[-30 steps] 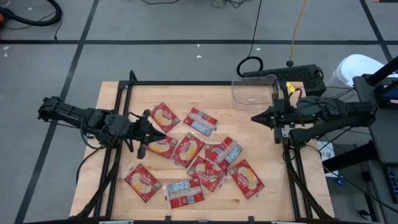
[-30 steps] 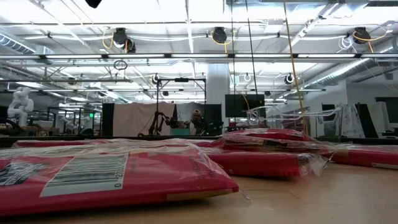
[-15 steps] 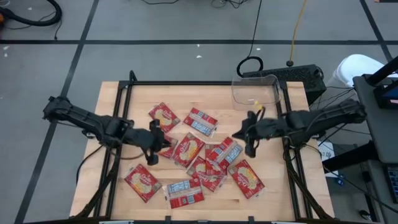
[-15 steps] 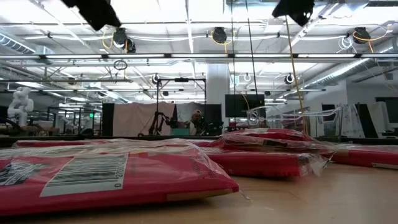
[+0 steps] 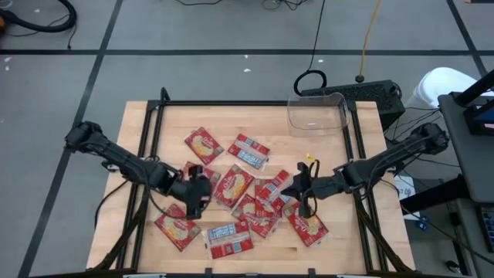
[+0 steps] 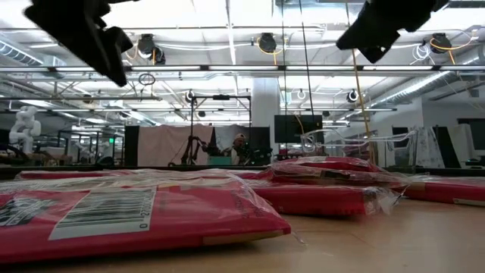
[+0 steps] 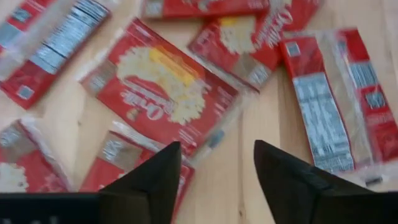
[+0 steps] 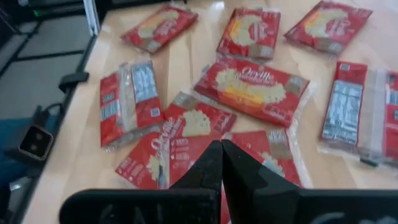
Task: Sort popcorn bags into baskets
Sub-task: Put the red popcorn bag into the transparent bin
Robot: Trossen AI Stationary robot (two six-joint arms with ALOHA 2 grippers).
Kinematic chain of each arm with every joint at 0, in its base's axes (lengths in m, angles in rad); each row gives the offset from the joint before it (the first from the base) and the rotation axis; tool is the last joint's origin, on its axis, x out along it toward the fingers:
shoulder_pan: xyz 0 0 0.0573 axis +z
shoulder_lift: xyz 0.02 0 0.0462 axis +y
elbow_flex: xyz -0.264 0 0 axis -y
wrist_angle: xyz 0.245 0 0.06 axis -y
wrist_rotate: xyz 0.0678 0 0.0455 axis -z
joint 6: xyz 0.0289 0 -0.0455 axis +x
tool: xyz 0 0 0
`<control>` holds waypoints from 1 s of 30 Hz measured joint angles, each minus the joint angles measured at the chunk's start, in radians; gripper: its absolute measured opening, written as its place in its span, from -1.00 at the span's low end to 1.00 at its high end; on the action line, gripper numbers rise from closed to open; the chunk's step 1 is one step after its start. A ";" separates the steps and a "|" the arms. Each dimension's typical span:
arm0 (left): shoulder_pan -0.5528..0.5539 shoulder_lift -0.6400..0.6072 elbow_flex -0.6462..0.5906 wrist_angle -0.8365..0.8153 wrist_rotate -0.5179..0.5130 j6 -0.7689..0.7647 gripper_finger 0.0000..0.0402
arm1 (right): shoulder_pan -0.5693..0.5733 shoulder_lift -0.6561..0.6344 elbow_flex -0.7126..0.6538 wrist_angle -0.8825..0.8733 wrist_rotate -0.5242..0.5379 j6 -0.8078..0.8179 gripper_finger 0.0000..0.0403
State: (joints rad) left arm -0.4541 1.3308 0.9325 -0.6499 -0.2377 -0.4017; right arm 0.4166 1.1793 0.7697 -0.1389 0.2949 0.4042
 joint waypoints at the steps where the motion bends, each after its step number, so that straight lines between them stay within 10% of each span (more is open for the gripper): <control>1: -0.011 0.012 0.000 -0.002 -0.007 -0.004 0.12 | 0.006 0.011 -0.001 0.000 0.011 0.000 -1.00; 19: -0.136 0.277 -0.001 -0.390 -0.125 -0.213 -0.04 | 0.051 0.145 -0.001 0.113 0.098 -0.134 -1.00; 30: -0.132 0.438 -0.014 -0.404 -0.233 -0.209 0.27 | 0.051 0.144 -0.001 0.136 0.098 -0.155 -1.00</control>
State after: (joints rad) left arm -0.5864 1.7686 0.9184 -1.0535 -0.4703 -0.6106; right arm 0.4671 1.3235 0.7685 -0.0028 0.3927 0.2493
